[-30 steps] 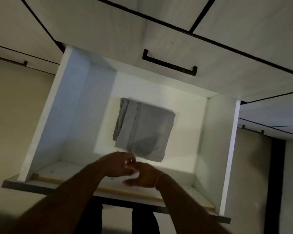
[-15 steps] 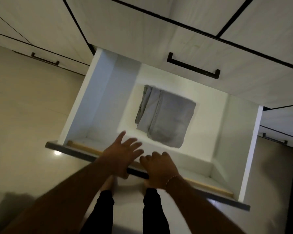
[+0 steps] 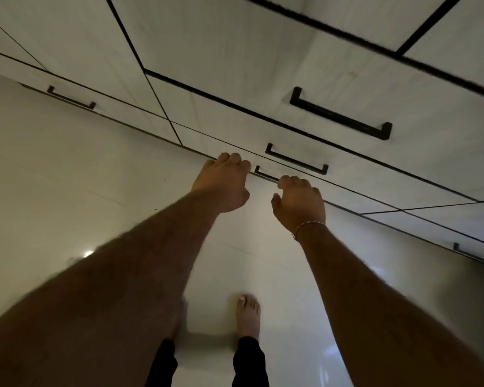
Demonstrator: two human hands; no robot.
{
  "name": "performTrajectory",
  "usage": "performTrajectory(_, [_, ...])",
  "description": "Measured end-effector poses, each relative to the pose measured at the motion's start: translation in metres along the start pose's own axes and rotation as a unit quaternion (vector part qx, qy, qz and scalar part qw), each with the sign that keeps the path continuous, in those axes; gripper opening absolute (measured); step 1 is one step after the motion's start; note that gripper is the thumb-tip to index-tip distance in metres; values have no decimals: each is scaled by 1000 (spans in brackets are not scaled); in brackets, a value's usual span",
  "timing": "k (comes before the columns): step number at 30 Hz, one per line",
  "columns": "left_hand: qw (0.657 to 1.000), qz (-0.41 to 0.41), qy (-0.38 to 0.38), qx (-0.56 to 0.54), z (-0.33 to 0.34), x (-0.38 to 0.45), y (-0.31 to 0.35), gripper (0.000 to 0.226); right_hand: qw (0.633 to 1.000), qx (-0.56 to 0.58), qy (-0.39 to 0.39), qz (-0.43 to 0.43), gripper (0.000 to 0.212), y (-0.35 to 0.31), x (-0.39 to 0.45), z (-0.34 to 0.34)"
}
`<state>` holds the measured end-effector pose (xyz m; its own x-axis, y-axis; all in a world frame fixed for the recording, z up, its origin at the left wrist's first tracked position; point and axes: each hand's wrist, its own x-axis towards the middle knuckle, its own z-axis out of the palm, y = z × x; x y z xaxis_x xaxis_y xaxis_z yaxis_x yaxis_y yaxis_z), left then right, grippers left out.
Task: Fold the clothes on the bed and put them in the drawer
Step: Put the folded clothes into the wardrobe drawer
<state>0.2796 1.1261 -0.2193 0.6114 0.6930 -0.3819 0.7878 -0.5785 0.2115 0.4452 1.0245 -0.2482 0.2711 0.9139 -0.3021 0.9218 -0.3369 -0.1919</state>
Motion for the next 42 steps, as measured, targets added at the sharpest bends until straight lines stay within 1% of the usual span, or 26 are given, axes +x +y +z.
performTrajectory(2, [999,16,-38,-8,15,12,-5,64,998,2,-50,26,43,10,8,20])
performTrajectory(4, [997,33,-65,-12,32,27,-8,69,996,14,-76,44,50,17,21,35])
performTrajectory(8, [995,53,-81,-27,87,76,-7,72,990,26,-120,65,63,40,69,87])
performTrajectory(11, [992,67,-89,-59,126,118,-11,72,987,37,-134,81,64,55,106,125])
performTrajectory(13, [988,78,-111,-78,152,145,-21,77,986,44,-133,96,65,63,128,157])
performTrajectory(16, [984,85,-130,-86,194,175,-36,90,982,40,-145,113,78,68,154,209])
performTrajectory(18, [985,100,-114,-82,216,178,-39,101,982,31,-138,123,91,66,163,235])
performTrajectory(20, [984,116,-81,-104,241,178,-34,114,980,30,-140,136,105,62,167,250])
performTrajectory(22, [983,109,-39,-141,260,177,-27,119,978,39,-139,152,113,61,167,251])
performTrajectory(23, [982,104,-21,-158,266,177,-24,119,977,46,-137,155,113,61,166,249])
performTrajectory(26, [978,86,11,-188,263,175,-17,120,978,65,-139,141,105,66,159,237])
performTrajectory(28, [980,79,4,-180,253,170,-17,119,976,60,-161,135,102,67,150,232])
performTrajectory(32, [980,73,-5,-183,240,147,-12,115,974,-6,-199,105,101,59,130,228])
performTrajectory(34, [979,57,-29,-194,241,130,-9,103,968,-24,-234,85,98,53,113,231])
performTrajectory(36, [984,49,-58,-159,241,105,-9,81,963,0,-255,85,94,45,84,237])
performTrajectory(37, [990,52,-52,-119,239,87,-9,66,964,32,-245,98,90,38,62,235])
performTrajectory(38, [994,60,-20,-84,238,69,-10,53,966,71,-219,115,79,31,40,232])
performTrajectory(39, [994,77,27,-67,236,49,-11,43,972,101,-176,119,62,22,15,228])
performTrajectory(40, [990,101,74,-66,233,29,-11,39,981,110,-122,104,44,12,-10,222])
performTrajectory(41, [984,122,111,-64,228,8,-11,40,990,102,-62,73,33,2,-37,215])
performTrajectory(42, [982,126,128,-52,227,-8,-12,44,995,93,-11,41,29,-7,-59,209])
